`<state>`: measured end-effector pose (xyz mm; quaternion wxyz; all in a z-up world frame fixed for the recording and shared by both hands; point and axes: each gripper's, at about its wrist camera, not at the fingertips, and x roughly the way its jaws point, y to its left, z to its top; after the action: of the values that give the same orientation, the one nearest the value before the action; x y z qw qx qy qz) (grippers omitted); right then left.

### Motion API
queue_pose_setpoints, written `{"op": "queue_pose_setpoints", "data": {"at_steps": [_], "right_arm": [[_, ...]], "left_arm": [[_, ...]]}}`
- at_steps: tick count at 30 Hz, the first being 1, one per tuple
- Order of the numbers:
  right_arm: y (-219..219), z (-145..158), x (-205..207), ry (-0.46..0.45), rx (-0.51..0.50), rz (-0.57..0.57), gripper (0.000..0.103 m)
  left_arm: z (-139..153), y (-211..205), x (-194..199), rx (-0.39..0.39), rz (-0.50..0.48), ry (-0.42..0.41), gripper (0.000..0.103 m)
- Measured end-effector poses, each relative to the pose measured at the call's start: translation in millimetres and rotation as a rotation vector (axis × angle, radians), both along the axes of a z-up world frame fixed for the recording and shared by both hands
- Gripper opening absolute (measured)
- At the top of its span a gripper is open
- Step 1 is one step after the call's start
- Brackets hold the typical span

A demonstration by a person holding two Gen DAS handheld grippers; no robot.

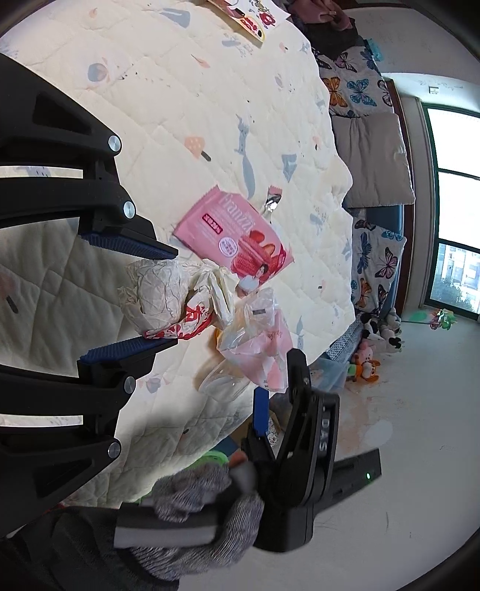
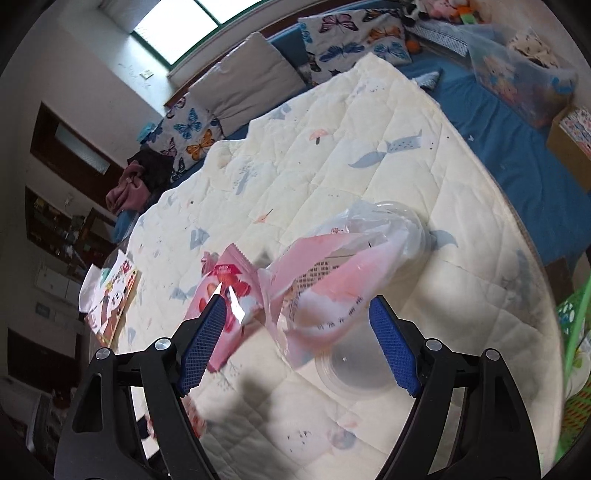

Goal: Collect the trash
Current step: 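Grasp the crumpled tissue with the left tool while the right grasps the pink plastic bag, then drop the pink plastic bag into the basket with the right tool while the left holds the tissue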

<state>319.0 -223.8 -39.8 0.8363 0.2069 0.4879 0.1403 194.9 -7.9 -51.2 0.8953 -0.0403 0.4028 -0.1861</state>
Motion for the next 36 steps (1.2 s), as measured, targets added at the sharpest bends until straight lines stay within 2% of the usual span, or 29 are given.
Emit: {"op": "queue_pose_setpoints", "data": {"at_steps": [6, 13, 19, 24, 29, 36], "right_arm": [[2.2, -13.5, 14.0, 0.04, -0.006, -0.028, 0.076], [5.3, -20.7, 17.4, 0.032, -0.04, -0.022, 0.052], [6.7, -5.4, 6.8, -0.043, -0.043, 0.009, 0.036], [3.6, 6.5, -3.0, -0.091, -0.045, 0.018, 0.03], [-6.6, 14.8, -18.2, -0.113, -0.013, 0.023, 0.03], [-42.4, 28.7, -56.3, -0.15, 0.018, 0.002, 0.03]], "left_arm": [[-4.5, 8.9, -1.9, -0.012, 0.012, 0.013, 0.04], [-5.2, 11.5, -1.0, -0.015, 0.019, 0.023, 0.04], [-0.8, 11.4, 0.0, -0.024, 0.02, 0.017, 0.04], [4.0, 9.2, -1.8, -0.024, 0.018, 0.006, 0.04], [10.2, 4.7, -4.2, -0.029, 0.008, 0.0, 0.04], [20.4, -13.9, -8.4, -0.036, -0.033, -0.019, 0.04]]}}
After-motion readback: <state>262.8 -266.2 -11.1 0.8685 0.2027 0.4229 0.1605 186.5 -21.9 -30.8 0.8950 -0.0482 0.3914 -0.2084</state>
